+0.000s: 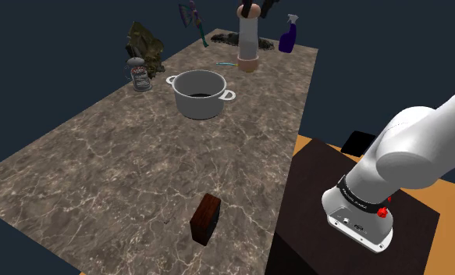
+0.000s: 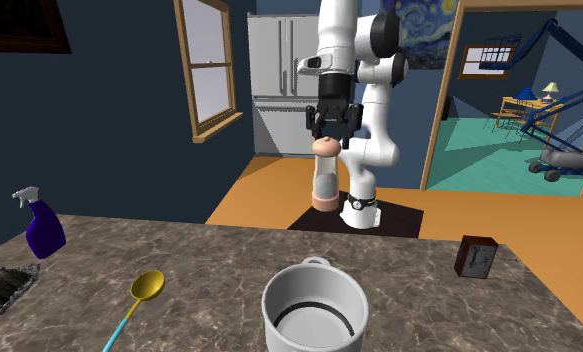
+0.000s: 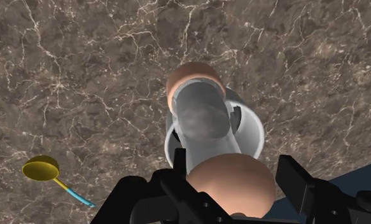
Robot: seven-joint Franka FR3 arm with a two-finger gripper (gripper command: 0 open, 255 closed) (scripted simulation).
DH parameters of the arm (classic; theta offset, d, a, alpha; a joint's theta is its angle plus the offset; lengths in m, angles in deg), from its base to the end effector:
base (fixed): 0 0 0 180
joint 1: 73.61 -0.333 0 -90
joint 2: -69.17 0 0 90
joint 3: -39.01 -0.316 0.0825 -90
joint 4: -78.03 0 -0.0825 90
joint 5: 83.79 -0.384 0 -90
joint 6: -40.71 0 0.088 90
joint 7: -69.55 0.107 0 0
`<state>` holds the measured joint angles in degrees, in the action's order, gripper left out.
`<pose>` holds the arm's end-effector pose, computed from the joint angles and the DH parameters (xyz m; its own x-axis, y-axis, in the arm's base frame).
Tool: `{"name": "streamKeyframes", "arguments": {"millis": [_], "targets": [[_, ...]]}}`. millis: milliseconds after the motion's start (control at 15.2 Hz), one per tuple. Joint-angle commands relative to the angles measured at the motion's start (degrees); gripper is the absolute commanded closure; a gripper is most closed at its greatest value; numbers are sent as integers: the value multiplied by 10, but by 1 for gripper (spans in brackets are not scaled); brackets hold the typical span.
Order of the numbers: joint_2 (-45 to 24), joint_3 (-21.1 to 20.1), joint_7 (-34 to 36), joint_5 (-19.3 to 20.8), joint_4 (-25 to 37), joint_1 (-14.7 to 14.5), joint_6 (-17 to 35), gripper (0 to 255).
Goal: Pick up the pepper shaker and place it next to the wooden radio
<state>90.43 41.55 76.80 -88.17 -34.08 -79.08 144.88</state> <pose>0.4571 0.0260 0.6505 0.9718 -0.0954 0.2155 -0.0705 -0.9902 -0.1205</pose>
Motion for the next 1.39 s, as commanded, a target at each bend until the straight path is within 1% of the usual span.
{"name": "streamKeyframes", "arguments": {"millis": [0, 330, 660, 990, 1320], "targets": [[25, -18, 25, 0, -23, -7, 1, 255], [84, -64, 85, -8, -72, -24, -5, 255], [131, -113, 146, -23, -104, -43, -16, 255], [166, -165, 210, -43, -120, -63, -28, 255], [186, -220, 275, -66, -119, -82, -40, 255]]}}
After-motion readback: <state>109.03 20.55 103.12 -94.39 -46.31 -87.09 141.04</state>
